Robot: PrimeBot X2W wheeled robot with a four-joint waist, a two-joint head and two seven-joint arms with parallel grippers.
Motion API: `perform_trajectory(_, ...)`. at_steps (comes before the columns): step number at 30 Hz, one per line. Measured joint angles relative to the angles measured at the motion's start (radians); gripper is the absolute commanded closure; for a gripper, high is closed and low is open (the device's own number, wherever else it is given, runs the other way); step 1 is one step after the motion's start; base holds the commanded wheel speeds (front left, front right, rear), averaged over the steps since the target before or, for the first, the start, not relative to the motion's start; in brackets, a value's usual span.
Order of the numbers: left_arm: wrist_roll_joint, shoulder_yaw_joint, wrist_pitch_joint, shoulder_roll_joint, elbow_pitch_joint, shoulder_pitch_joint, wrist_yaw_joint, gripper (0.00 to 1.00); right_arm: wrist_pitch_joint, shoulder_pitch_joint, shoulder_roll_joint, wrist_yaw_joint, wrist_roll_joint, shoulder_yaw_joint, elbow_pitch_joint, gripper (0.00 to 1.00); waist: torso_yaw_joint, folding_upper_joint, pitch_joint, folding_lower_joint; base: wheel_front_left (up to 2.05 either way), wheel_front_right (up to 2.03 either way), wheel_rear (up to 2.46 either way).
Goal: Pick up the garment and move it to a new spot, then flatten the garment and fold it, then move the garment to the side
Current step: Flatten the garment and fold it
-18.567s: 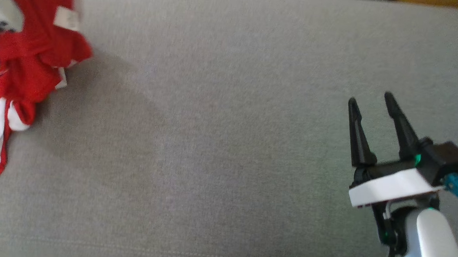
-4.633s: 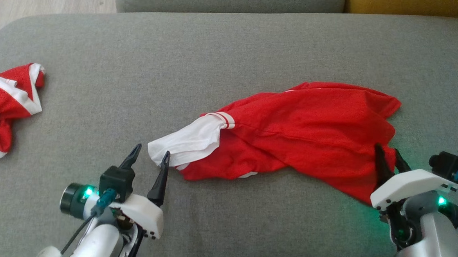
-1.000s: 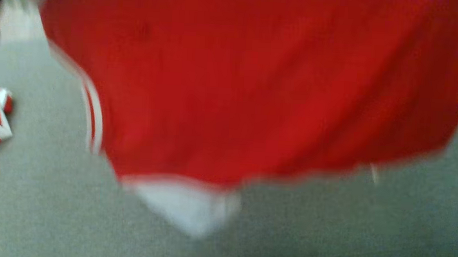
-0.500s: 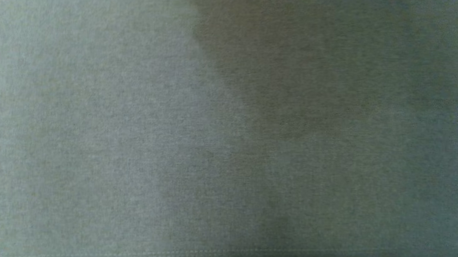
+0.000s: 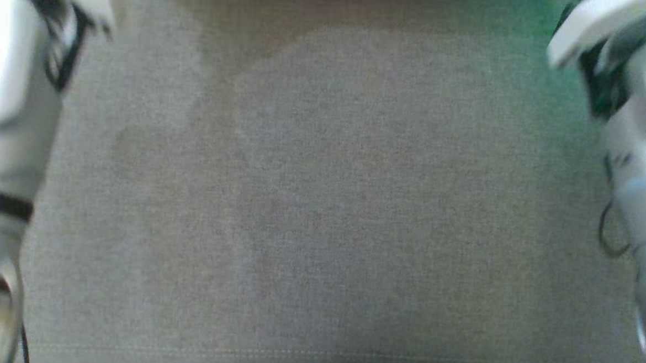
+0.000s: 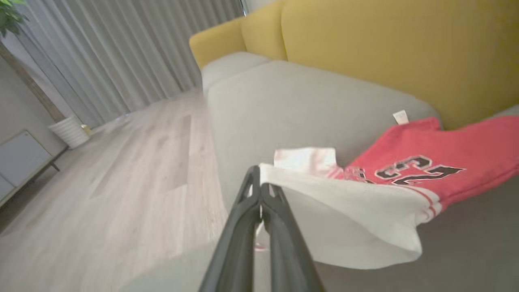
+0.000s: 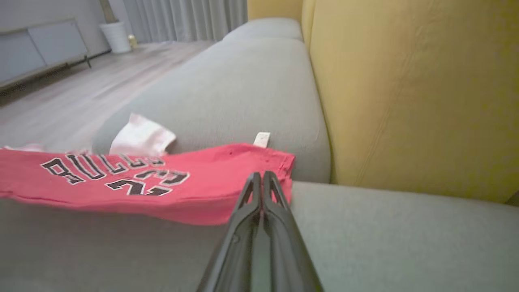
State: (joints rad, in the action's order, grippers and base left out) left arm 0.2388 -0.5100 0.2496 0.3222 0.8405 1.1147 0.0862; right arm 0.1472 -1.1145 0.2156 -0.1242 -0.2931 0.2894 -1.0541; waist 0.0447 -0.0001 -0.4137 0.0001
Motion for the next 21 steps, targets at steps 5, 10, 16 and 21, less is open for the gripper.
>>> perform_trajectory(5,0.004,-0.051,0.0,0.038,-0.018,-0.194,0.028,1.0,-0.016,0.137,0.03,0.0,-0.063,0.116,-0.015,1.0,0.003,0.0,0.066,-0.0001,0.0,0.0,0.0)
perform_trajectory(10,0.049,-0.143,-0.075,0.099,-0.056,-0.333,0.045,1.0,-0.037,0.252,0.072,0.0,-0.069,0.238,-0.009,1.0,0.005,0.0,0.136,-0.0001,0.0,0.0,0.0)
perform_trajectory(16,0.186,-0.283,-0.194,0.203,-0.229,-0.461,0.046,1.0,-0.086,0.338,0.112,0.0,-0.121,0.333,0.033,1.0,0.004,0.0001,0.221,-0.0001,0.0,0.0,0.0)
perform_trajectory(21,0.288,-0.321,-0.275,0.295,-0.391,-0.537,0.046,1.0,-0.148,0.412,0.185,0.0,-0.193,0.407,0.09,1.0,0.014,0.0001,0.278,-0.0001,0.0,0.0,0.0)
